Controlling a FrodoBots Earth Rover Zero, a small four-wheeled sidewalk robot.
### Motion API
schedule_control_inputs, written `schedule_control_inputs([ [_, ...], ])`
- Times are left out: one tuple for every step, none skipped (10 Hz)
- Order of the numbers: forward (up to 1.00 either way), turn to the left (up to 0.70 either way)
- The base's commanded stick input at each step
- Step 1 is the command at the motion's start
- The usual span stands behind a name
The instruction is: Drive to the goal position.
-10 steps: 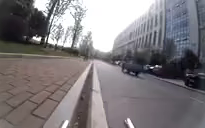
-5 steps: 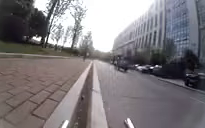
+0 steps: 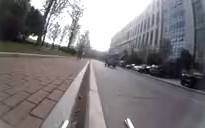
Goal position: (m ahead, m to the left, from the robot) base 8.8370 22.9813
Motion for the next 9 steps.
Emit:
schedule_control_inputs([
  [0.0, -0.45],
  [0.0, -0.45],
  [0.0, -0.45],
  [0.0, -0.45],
  [0.0, -0.45],
  [0.0, -0.45],
  [0.0, -0.45],
  [0.0, -0.45],
  [0.0, -0.45],
])
